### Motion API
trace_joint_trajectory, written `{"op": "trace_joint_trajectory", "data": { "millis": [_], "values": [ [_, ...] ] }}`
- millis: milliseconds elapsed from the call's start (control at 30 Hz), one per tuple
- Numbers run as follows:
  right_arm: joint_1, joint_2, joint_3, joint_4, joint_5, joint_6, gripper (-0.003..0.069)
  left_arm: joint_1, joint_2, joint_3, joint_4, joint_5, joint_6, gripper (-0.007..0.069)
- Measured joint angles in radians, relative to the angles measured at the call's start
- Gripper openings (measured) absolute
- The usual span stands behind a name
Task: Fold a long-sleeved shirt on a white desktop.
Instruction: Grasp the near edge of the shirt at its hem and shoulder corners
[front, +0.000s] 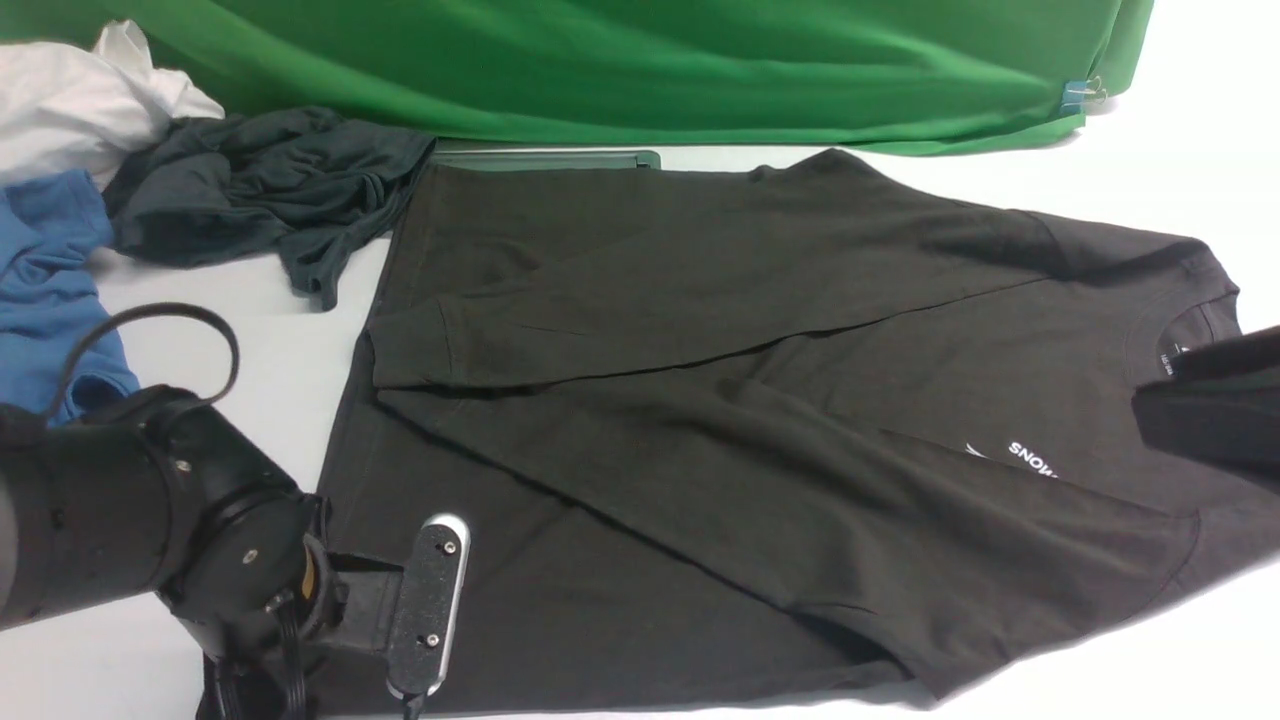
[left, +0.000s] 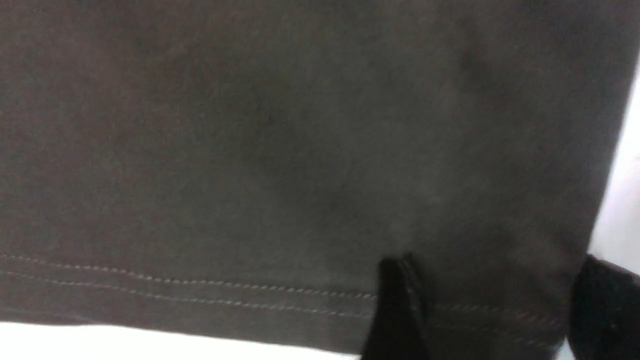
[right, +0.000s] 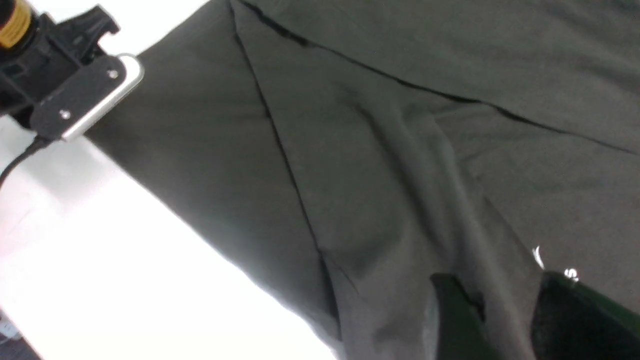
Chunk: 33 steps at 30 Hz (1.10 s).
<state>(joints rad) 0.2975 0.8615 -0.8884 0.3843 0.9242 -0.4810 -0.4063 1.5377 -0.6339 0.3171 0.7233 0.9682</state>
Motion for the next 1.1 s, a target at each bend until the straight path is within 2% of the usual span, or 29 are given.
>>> {"op": "trace_joint_trajectory", "data": {
  "millis": [67,133,200,267,333,467,700,867,1000,1100],
  "values": [
    [0.0,0.0,0.0,0.0,0.01,0.0,0.0221,-0.001,0.01,-0.002,0.005,0.008,0.0,0.0376],
    [0.0,0.0,0.0,0.0,0.025,0.0,0.0221,-0.001,0.024,-0.009,0.02,0.022,0.0,0.0317],
    [0.0,0.0,0.0,0.0,0.03,0.0,0.0221,-0.002,0.026,-0.014,0.041,0.025,-0.002,0.0241],
    [0.0,0.0,0.0,-0.01,0.03,0.0,0.0221,-0.008,0.019,-0.022,0.044,0.045,-0.023,0.0124],
    [0.0,0.0,0.0,-0.016,0.031,0.0,0.0221,-0.016,0.004,-0.026,0.043,0.05,-0.032,0.0056],
    [0.0,0.0,0.0,-0.023,0.032,0.0,0.0227,-0.047,-0.074,-0.028,0.036,0.076,-0.034,0.0039],
    [0.0,0.0,0.0,-0.024,0.032,-0.006,0.0239,-0.074,-0.312,-0.028,-0.117,0.182,-0.106,0.0039],
    [0.0,0.029,0.0,-0.023,0.03,-0.028,0.0239,-0.079,-0.382,-0.028,-0.14,0.187,-0.11,0.0039],
    [0.01,0.1,0.0,-0.033,0.022,-0.101,0.0239,-0.08,-0.387,-0.028,-0.14,0.233,-0.101,0.0039],
    [0.074,0.177,0.002,-0.086,0.007,-0.156,0.0239,-0.08,-0.395,-0.028,-0.14,0.259,-0.108,0.0039]
  ]
}}
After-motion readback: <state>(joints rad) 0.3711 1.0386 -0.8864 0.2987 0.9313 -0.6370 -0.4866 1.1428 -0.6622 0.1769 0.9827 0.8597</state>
